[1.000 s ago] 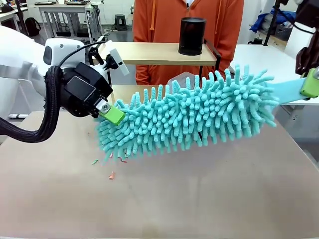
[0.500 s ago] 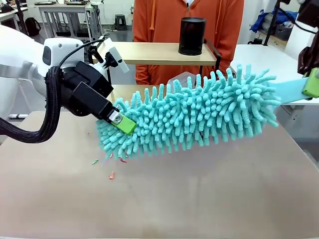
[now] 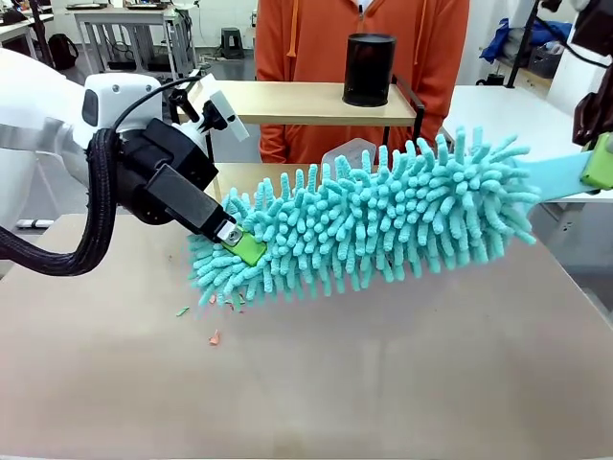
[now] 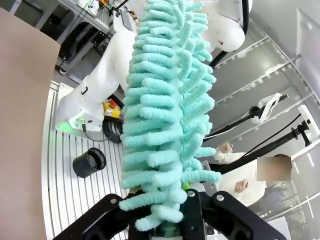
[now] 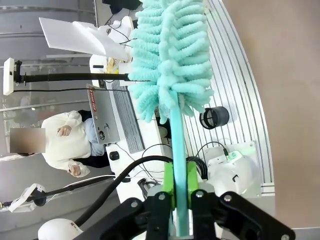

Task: Clean the shelf.
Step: Hand the Duster back to the human.

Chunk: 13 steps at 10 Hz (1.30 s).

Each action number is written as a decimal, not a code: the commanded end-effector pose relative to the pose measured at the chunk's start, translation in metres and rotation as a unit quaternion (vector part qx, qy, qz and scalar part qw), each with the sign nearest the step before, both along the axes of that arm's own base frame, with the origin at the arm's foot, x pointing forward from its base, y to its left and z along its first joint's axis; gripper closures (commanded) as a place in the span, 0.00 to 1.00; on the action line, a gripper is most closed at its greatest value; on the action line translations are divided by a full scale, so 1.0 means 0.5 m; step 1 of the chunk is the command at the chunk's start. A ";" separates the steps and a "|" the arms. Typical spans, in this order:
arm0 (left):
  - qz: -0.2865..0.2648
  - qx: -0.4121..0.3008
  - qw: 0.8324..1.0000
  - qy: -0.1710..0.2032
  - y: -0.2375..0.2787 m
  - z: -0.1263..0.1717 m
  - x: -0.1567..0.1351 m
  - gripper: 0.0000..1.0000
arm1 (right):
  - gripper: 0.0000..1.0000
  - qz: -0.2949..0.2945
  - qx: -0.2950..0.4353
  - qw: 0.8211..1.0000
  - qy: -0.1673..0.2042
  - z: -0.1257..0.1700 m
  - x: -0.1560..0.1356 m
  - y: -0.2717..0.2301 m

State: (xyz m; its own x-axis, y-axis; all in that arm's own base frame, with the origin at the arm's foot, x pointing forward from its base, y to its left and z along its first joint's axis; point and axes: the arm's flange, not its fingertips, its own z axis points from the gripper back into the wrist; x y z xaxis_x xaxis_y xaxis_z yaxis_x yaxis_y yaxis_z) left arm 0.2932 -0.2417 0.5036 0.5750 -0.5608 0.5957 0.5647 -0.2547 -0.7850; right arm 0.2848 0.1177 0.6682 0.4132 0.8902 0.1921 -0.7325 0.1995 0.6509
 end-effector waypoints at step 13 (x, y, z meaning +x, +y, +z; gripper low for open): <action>0.042 -0.051 0.998 -0.015 0.121 0.023 0.018 1.00 | 0.00 -0.629 0.302 0.703 0.138 -0.399 0.099 -0.387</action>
State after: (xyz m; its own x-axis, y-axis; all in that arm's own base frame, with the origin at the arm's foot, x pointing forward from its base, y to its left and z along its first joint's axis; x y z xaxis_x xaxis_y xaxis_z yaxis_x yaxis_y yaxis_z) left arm 0.3077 -0.1886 0.5139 0.6074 -0.4910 0.6245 0.5934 -0.2422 -0.7676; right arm 0.3246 -0.0834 0.4871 0.9289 -0.3206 0.1852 -0.0885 0.2935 0.9519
